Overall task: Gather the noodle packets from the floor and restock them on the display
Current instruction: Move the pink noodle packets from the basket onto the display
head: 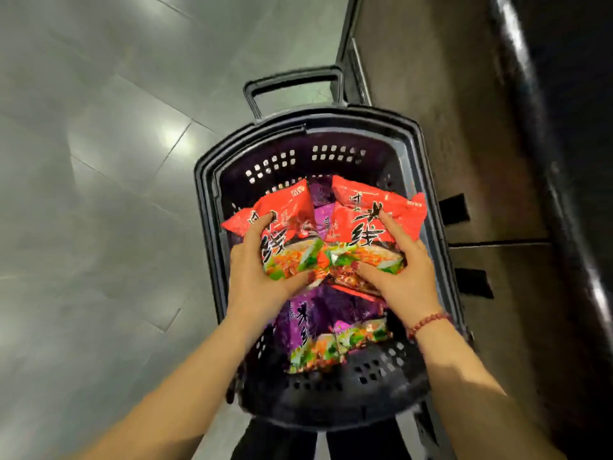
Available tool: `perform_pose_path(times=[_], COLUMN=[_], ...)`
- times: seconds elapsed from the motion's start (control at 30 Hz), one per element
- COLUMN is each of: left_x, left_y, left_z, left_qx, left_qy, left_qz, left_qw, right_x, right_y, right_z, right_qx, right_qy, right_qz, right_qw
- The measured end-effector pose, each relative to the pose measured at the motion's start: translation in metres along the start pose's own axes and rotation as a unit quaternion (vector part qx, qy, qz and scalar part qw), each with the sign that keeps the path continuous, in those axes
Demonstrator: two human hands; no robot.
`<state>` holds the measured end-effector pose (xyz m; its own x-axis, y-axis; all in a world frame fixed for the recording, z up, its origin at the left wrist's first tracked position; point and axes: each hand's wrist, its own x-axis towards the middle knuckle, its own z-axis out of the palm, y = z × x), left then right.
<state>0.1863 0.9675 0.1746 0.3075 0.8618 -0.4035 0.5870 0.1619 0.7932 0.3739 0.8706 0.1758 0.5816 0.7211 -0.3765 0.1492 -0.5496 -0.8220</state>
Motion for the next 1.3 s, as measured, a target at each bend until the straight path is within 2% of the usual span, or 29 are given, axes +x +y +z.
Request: perform_pose_path(times=[0.27,0.43,0.6,0.93,1.3], left_x=[-0.121,-0.178,-0.216,-0.279,-0.388], left_y=[0.108,0.177,0.234,0.326,0.407], left_z=[-0.100,-0.143,-0.161,-0.098,0.046], left_qx=[-0.085,-0.070,-0.047,-0.038,-0.053], left_qy=[-0.042,-0.101,-0.188,-0.291,-0.397], left_qz=[0.055,0.126,0.177,0.314,0.408], left_qw=[0.994,0.984,0.965,0.903,0.820], right_x=[-0.150,-0.222,-0.293,-0.393,-0.504], right_y=[-0.129,-0.188,-0.218,-0.214,-0.146], right_z=[-0.076,-0.123,-0.168,-0.254,-0.385], right_qx=[0.070,0.120,0.172,0.202,0.153], right_qy=[0.037,0.066,0.117,0.281,0.431], right_qz=[-0.001,-0.033,-0.054,-0.068,-0.069], right_qw=[0.997,0.990,0.977,0.936,0.887])
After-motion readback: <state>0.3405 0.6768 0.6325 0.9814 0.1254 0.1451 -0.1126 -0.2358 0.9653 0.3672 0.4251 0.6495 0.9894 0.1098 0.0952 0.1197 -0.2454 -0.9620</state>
